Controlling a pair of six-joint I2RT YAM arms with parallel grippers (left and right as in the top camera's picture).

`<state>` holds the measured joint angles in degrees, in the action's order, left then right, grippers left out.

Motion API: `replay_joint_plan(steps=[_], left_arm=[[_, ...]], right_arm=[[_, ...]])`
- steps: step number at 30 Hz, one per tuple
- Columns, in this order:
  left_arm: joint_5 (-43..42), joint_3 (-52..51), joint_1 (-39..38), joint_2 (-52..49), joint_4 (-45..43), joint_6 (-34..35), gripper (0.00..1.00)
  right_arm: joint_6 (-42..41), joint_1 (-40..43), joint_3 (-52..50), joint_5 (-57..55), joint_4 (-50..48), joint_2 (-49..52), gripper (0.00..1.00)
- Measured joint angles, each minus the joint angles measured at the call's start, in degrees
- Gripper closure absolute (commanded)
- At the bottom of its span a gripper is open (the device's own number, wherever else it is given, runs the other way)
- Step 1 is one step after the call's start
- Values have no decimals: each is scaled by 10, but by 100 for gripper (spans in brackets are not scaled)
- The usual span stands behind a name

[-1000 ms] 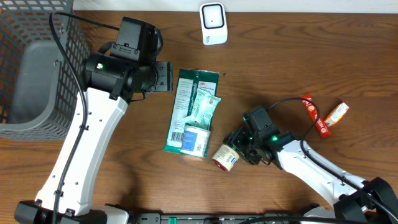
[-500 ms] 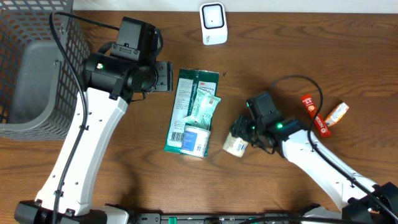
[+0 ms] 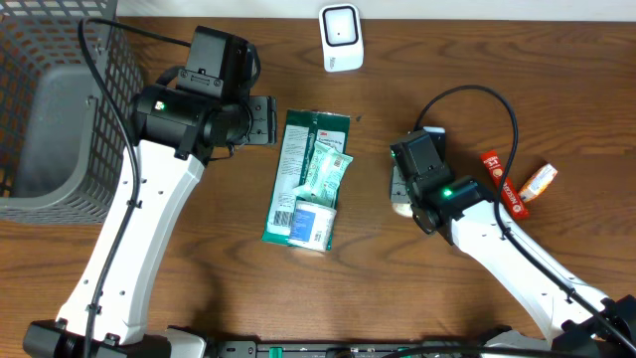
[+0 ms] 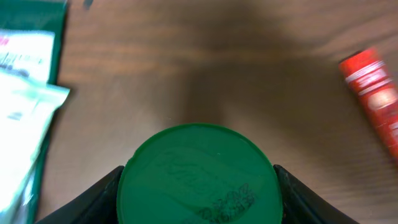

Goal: Scan the item barcode
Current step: 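Lift the Knorr jar with the right gripper and move it up-right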

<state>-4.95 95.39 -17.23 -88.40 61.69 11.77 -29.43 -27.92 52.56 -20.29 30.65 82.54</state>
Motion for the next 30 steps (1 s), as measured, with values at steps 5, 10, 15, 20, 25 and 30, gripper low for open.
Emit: replay_joint_plan(steps=[5, 10, 15, 20, 25, 30], left_arm=[[0, 0, 0, 0, -3, 0, 33], [0, 0, 0, 0, -4, 0, 33], [0, 0, 0, 0, -5, 0, 33], [0, 0, 0, 0, -6, 0, 33], [0, 0, 0, 0, -6, 0, 33], [0, 0, 0, 0, -9, 0, 33]], right_arm=[[6, 0, 0, -70, -44, 0, 46], [8, 0, 0, -107, -75, 13, 46], [12, 0, 0, -129, -116, 61, 46], [24, 0, 0, -132, -155, 109, 44], [31, -3, 0, -137, -150, 111, 21], [39, -20, 0, -145, -123, 110, 3]])
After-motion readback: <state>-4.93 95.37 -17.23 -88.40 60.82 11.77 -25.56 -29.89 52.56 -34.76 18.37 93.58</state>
